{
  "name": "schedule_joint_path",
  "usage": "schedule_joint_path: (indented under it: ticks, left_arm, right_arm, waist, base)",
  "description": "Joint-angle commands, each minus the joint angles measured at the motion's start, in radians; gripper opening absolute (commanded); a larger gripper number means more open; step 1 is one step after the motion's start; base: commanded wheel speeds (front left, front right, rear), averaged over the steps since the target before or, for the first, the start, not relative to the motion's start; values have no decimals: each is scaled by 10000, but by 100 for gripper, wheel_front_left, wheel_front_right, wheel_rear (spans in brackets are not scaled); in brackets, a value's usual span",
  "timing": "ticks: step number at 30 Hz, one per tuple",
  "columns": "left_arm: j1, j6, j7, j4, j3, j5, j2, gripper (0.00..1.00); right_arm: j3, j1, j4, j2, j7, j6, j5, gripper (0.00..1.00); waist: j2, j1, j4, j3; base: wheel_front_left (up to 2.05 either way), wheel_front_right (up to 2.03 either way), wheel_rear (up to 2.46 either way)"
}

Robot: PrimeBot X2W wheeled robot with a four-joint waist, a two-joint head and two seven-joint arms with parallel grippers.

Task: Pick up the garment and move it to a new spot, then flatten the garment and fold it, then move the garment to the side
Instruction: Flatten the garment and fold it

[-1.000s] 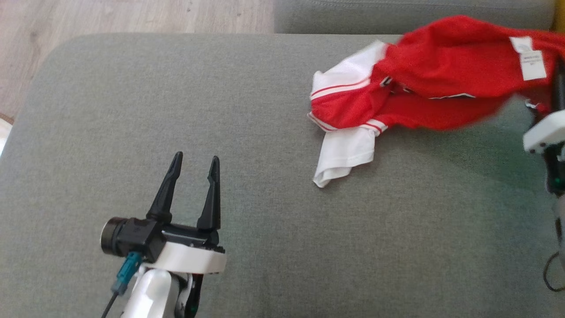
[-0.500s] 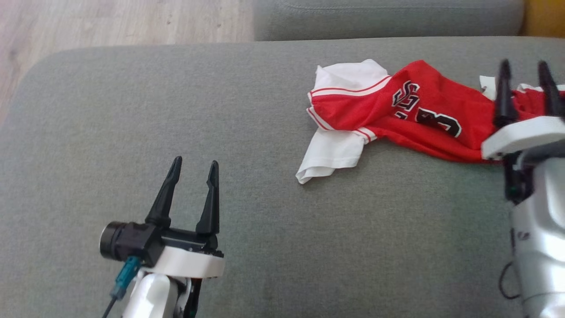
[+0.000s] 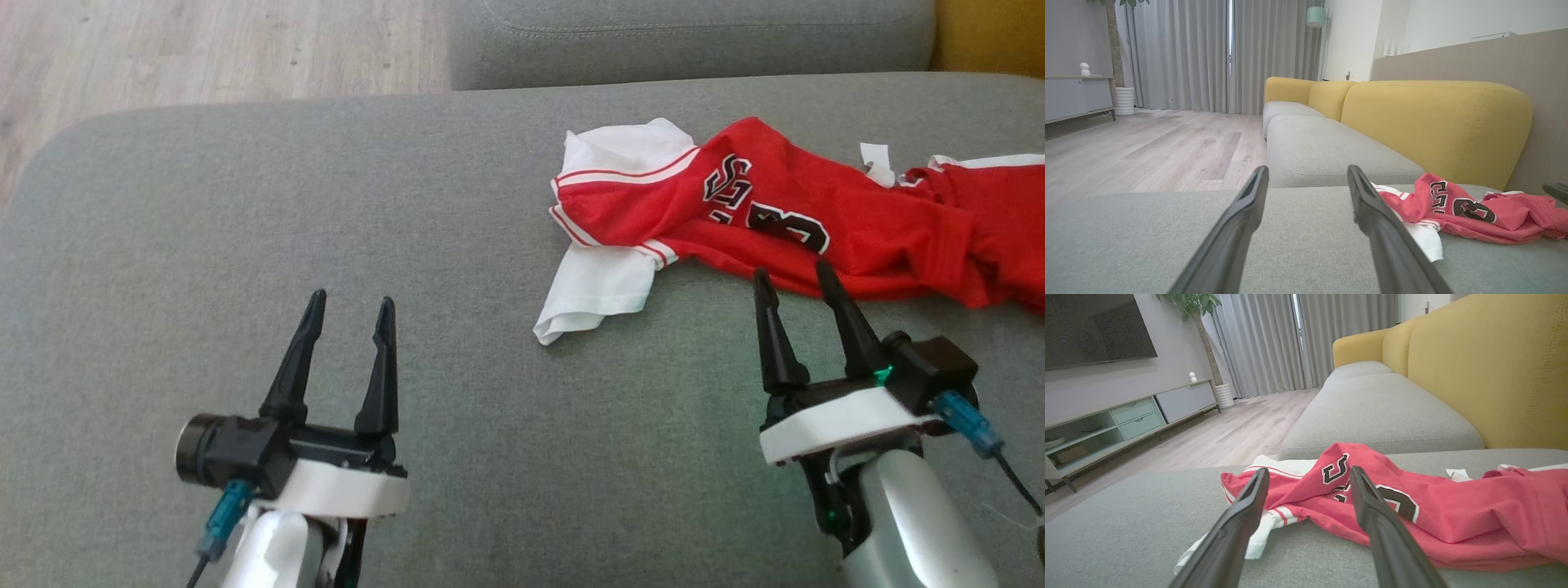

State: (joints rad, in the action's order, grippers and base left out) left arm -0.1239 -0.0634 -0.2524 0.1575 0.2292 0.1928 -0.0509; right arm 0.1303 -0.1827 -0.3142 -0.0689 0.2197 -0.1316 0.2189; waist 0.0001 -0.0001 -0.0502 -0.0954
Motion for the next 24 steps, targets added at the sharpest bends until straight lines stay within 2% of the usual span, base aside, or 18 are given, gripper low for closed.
schedule_joint_path:
  ticks: [1, 7, 12, 18, 24]
  left_arm:
    - [-149, -64, -93, -330, -284, -68, 5, 100]
    - [-240, -98, -93, -301, -162, -56, 6, 100]
    - [-347, -59, -93, -192, 86, 50, 6, 100]
    - [-603, 34, -93, -116, 417, 171, 6, 100]
    - [-644, 148, -93, -72, 596, 288, 6, 100]
  right_arm:
    - [324, -381, 514, 94, 8, 9, -32, 100]
    - [1057, -691, 825, -42, -397, 9, -476, 100]
    - [2371, -1297, 383, -578, -1094, 9, -482, 100]
    - [3485, -2167, -1229, -1070, -1953, 9, -440, 100]
    - [4104, -2917, -3133, -1142, -2370, 9, -351, 100]
  waist:
    - [-1, 1, -43, -15]
    - [-1, 1, -410, -183]
    - [-1, 1, -928, -388]
    - [-1, 1, -1546, -594]
    - [-1, 1, -1998, -724]
  base:
    - [0, 0, 0]
    - [0, 0, 0]
    - [0, 0, 0]
    - [0, 0, 0]
    - [0, 0, 0]
